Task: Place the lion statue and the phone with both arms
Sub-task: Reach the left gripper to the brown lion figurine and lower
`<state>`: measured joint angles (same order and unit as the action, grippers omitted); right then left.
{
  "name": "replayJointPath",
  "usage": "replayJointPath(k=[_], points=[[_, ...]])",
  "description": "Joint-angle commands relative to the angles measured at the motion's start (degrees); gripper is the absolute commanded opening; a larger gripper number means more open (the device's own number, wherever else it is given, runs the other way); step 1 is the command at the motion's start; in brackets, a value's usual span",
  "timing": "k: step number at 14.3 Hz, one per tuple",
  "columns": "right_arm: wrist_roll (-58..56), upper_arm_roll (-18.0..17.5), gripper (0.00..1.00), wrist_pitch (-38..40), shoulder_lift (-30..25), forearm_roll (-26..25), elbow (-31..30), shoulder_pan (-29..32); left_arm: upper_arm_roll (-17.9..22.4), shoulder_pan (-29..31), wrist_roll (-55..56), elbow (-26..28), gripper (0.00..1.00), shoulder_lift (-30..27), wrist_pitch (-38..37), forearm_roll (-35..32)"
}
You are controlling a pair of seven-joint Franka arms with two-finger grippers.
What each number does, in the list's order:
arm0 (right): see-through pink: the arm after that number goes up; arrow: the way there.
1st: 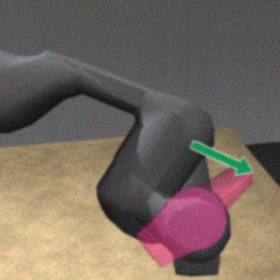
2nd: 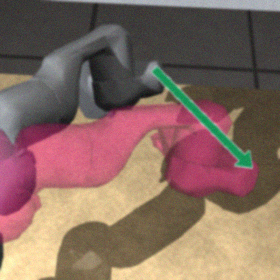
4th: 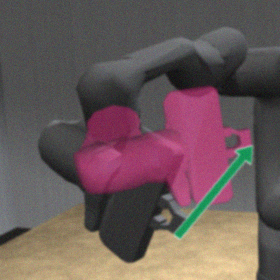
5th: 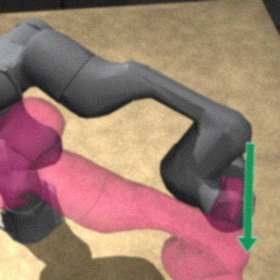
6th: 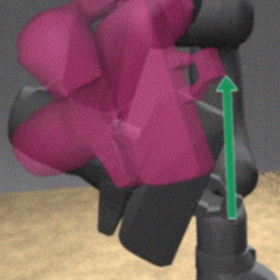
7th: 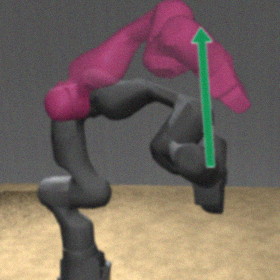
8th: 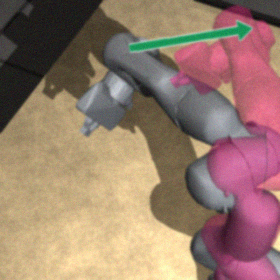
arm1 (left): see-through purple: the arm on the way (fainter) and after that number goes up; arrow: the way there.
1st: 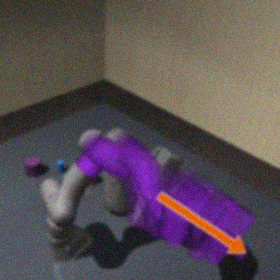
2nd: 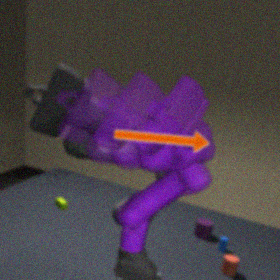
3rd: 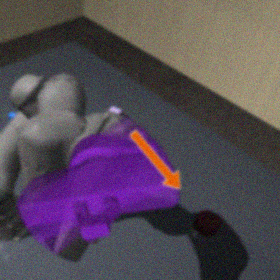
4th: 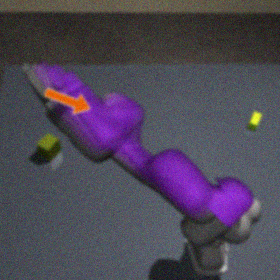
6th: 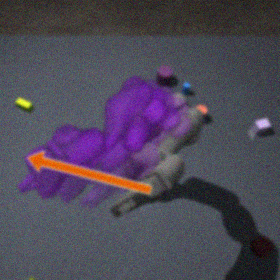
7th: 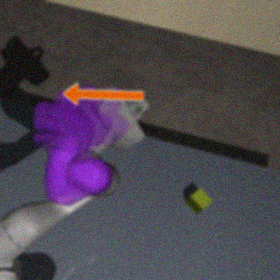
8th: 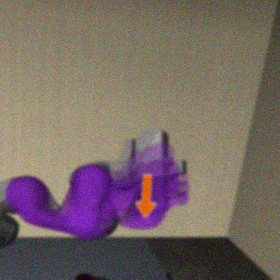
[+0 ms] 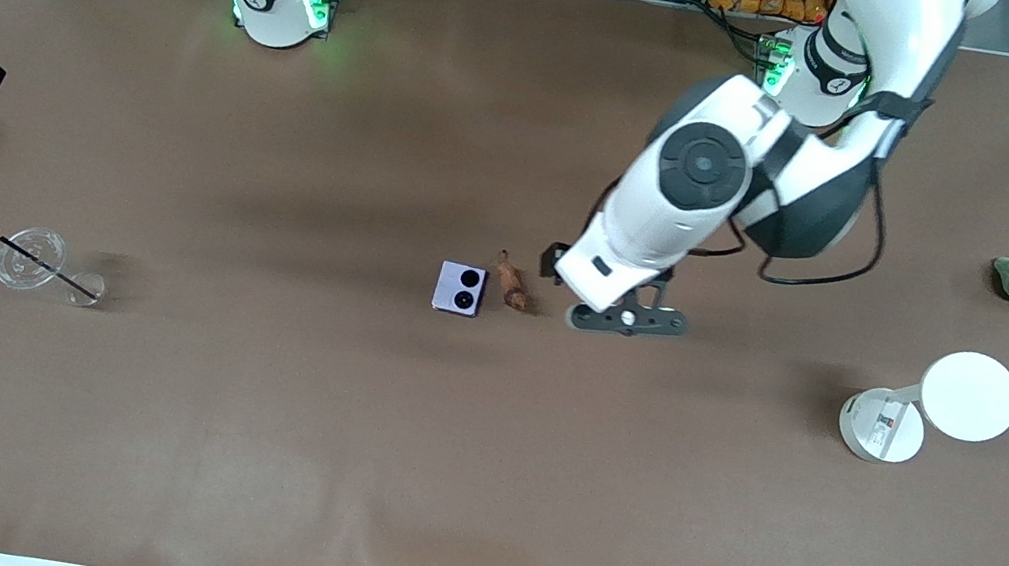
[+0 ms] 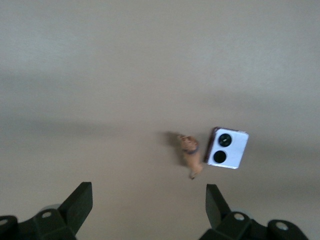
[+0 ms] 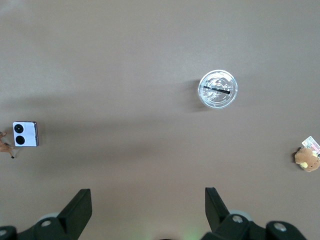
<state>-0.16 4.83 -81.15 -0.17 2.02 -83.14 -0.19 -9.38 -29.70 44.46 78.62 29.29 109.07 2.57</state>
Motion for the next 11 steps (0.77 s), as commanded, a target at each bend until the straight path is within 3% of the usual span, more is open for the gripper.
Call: replayJointPath(k=[1,5,9,11], points=[[-0.2,-1.0,1.00,0.4,0.3,0.2,1.0,1.2,0.9,-4.1,6.2,-1.9,1.00,4.7,4.6,0.4],[-0.2,-1.0,1.00,0.4,0.3,0.3,1.0,1.2,1.1,-6.9,14.0,-1.5,1.00,9.0,8.3,0.0],[-0.2,-1.0,1.00,0.4,0.8,0.3,1.0,0.9,1.1,-9.1,25.6,-0.9,1.00,14.1,10.6,-5.3],[0.0,-1.0,1.00,0.1,1.0,0.4,1.0,0.7,1.1,-10.0,30.8,-1.0,1.00,16.9,15.8,-5.5]])
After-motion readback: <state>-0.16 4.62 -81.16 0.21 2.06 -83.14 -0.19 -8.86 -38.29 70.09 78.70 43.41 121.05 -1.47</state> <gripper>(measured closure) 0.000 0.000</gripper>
